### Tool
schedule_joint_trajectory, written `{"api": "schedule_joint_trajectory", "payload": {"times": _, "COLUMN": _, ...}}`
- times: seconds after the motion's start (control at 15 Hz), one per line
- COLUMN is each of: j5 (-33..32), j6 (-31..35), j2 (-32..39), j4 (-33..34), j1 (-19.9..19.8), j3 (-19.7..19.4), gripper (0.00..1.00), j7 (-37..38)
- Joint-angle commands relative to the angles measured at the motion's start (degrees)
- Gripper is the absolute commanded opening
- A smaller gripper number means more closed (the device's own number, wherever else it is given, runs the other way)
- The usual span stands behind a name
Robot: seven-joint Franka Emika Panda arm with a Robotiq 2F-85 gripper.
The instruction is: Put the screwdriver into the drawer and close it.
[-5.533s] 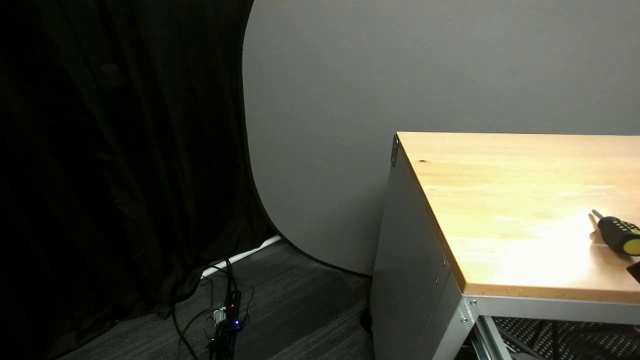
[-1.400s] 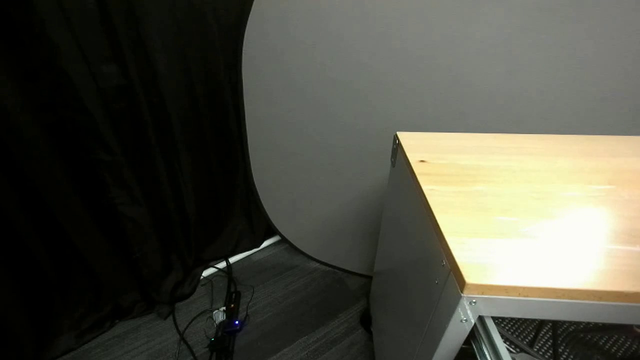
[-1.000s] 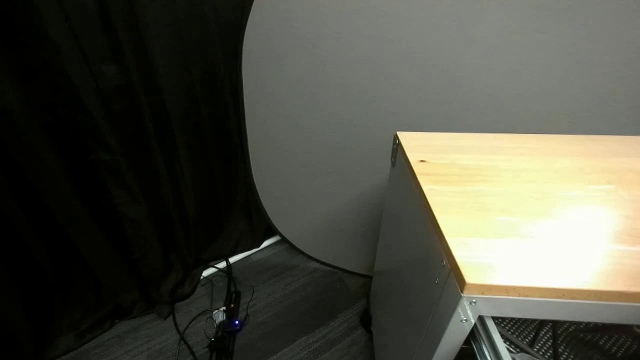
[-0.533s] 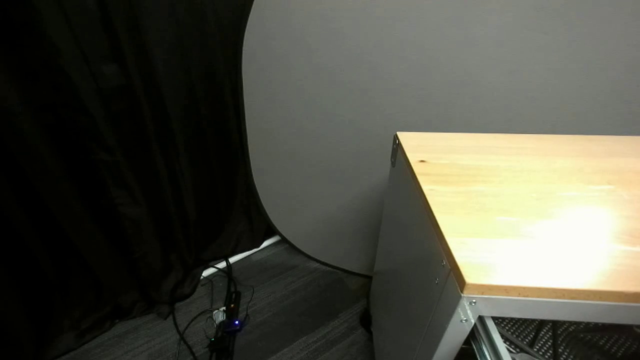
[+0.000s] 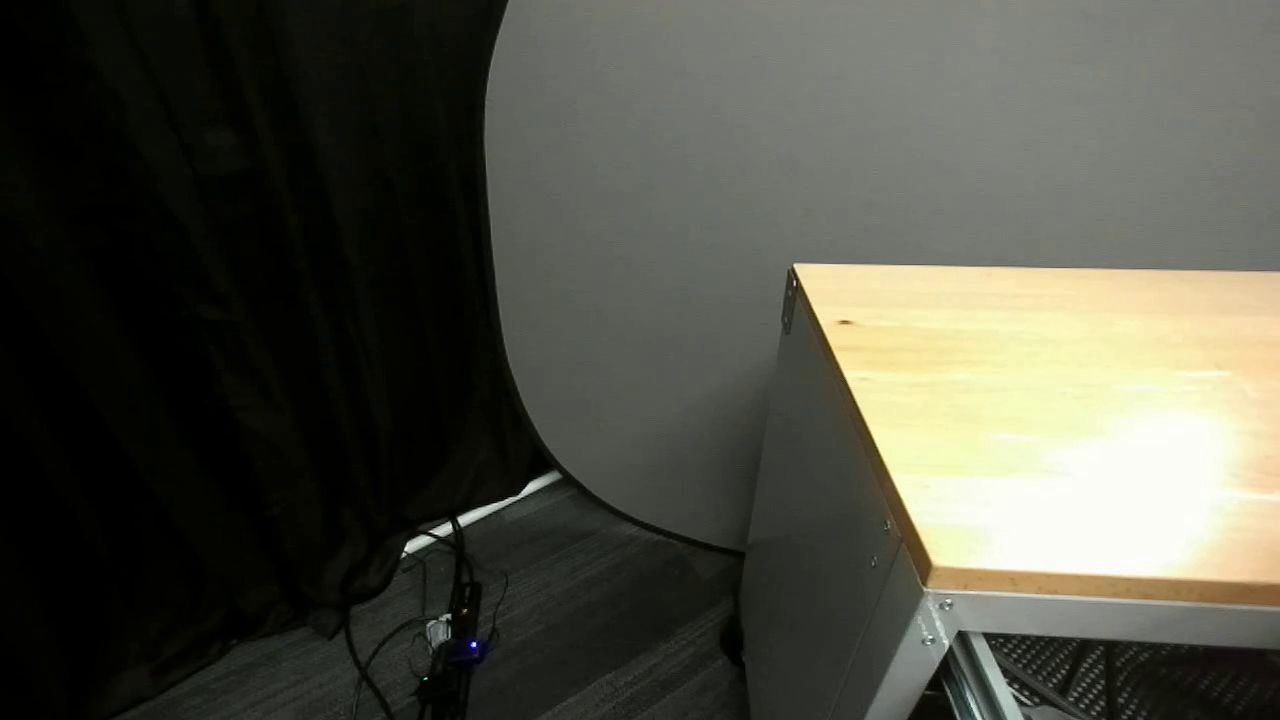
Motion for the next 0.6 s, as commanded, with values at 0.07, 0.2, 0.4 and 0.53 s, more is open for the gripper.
{"api": "schedule_joint_trajectory", "payload": {"times": 0.07, "j5": 0.09, "j6": 4.54, "j2": 2.31, "j4": 1.32, "j1": 1.76, "j3": 0.13, "gripper": 0.15, "j7": -2.57}}
{"api": "schedule_joint_trajectory", "payload": {"times": 0.2, "j5": 0.99, "j6": 5.13, "j2": 3.16, "j4": 1.79, "j1": 2.17, "j3": 0.55, "gripper": 0.15, "j7": -3.66}}
{"api": "schedule_joint_trajectory", "payload": {"times": 0.4, "j5": 3.96, "j6": 5.06, "j2": 3.75, "j4": 2.70, "j1": 1.70, "j3": 2.24, "gripper": 0.15, "j7": -6.05}}
{"api": "schedule_joint_trajectory", "payload": {"times": 0.53, "j5": 5.30, "j6": 5.54, "j2": 3.89, "j4": 3.21, "j1": 1.83, "j3": 2.93, "gripper": 0.15, "j7": -7.38}}
